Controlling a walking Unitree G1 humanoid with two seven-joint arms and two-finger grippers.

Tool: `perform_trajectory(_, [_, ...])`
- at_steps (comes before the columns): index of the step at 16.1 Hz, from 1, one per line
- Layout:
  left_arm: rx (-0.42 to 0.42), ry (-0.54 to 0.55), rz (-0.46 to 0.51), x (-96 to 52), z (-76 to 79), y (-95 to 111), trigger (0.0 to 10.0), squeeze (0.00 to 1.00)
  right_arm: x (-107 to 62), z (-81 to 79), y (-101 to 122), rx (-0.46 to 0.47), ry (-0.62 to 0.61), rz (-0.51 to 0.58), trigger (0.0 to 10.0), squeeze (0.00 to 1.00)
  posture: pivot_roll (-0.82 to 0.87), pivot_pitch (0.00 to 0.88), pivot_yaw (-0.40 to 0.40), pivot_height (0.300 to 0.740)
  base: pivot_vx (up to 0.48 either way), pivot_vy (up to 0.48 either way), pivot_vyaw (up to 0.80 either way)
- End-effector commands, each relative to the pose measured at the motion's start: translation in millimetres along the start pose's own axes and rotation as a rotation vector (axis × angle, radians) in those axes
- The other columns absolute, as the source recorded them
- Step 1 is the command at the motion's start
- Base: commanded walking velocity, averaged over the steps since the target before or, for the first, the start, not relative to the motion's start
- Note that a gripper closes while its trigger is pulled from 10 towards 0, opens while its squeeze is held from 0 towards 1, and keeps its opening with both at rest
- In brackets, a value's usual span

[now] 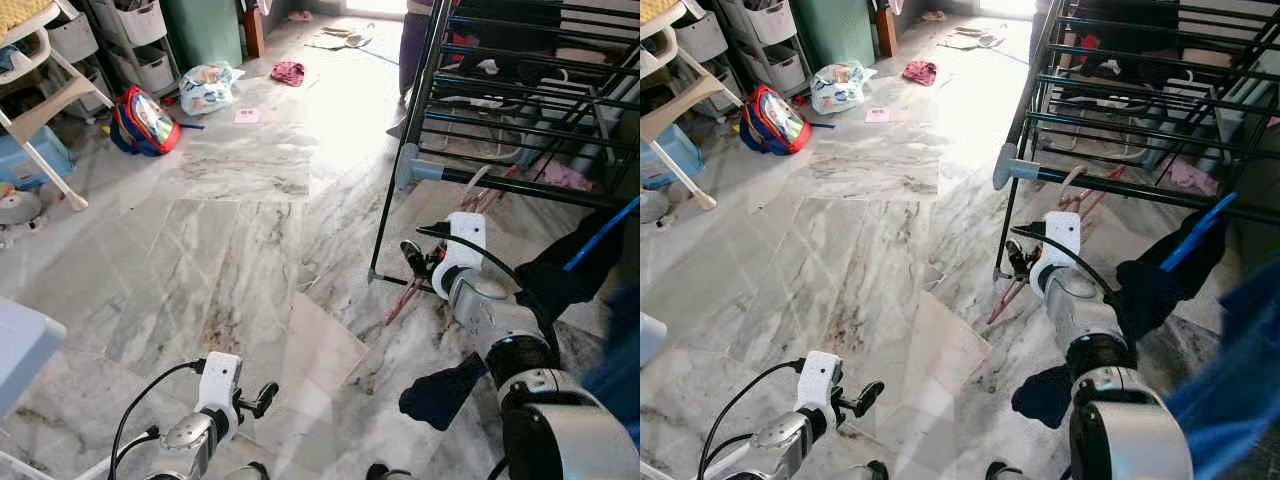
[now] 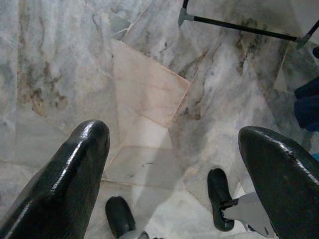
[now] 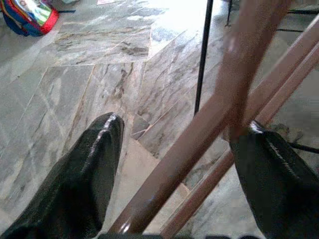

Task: Hang hanger

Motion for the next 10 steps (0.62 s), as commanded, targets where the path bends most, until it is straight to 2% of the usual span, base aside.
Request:
perform_trajectory(1, [0.016, 0.007, -0.021, -0.9, -2.1, -3.4, 10.0, 0.00, -2.0, -0.4, -2.6, 0.002, -0.006, -0.005, 10.0, 1.00, 0.03, 0.150, 0.050, 0.740, 0.000, 0.000, 0.00])
perform_trajectory(5, [0.024, 0.008, -0.022, 0.0, -1.9, -1.8, 10.0, 0.00, -8.3, 6.7, -7.6, -0.022, -0.021, -0.005, 10.0, 1.00, 0.03, 0.153, 0.051, 0.740, 0.000, 0.000, 0.00])
perform_trajectory(10, [0.031, 0.007, -0.016, 1.2, -1.1, 1.5, 10.0, 0.00, -17.1, 22.3, -0.6, -0.068, -0.075, 0.022, 10.0, 1.00, 0.03, 0.161, 0.054, 0.740, 0.000, 0.000, 0.00])
Point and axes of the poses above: a point about 5 cm out from each wrist's last joint towards the gripper, its own x axis pointing out of the wrist towards the gripper, its own y axis along the axis of the wrist's last joint, z = x × y, the point moved 6 cm from there along x, pointing out of the wrist towards the gripper, and after that the axes turned 13 degrees about -x, right-handed, at the moved point
